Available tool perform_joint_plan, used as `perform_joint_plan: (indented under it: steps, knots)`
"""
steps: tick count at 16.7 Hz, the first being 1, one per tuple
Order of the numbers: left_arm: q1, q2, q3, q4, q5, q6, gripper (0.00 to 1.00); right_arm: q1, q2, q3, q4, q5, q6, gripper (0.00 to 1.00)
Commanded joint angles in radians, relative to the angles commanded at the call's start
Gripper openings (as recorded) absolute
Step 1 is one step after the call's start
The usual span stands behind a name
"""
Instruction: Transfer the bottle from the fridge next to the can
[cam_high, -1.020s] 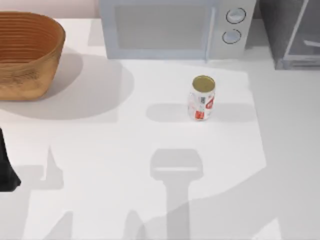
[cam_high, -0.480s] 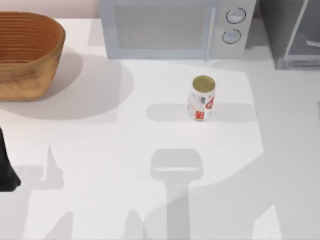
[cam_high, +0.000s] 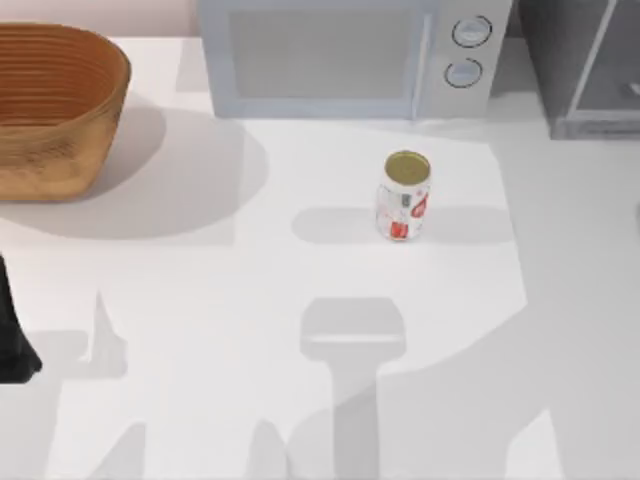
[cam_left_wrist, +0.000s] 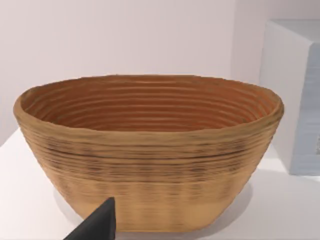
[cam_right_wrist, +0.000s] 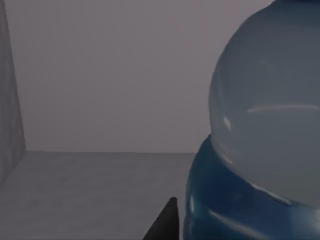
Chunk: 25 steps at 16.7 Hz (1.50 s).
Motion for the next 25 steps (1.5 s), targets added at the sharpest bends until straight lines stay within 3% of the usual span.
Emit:
perform_joint_plan:
  steps: [5, 6, 15, 25]
  knots:
    - [0.0, 0.0, 0.0, 0.0, 0.0, 0.0, 1.0, 0.0, 0.0, 0.0, 0.0, 0.0, 0.0, 0.02]
    - [0.0, 0.0, 0.0, 0.0, 0.0, 0.0, 1.0, 0.0, 0.0, 0.0, 0.0, 0.0, 0.0, 0.0]
    - [0.0, 0.0, 0.0, 0.0, 0.0, 0.0, 1.0, -0.003, -0.005, 0.0, -0.003, 0.0, 0.001, 0.0]
    - [0.0, 0.0, 0.0, 0.0, 0.0, 0.0, 1.0, -0.003, -0.128, 0.025, -0.151, -0.002, 0.003, 0.0]
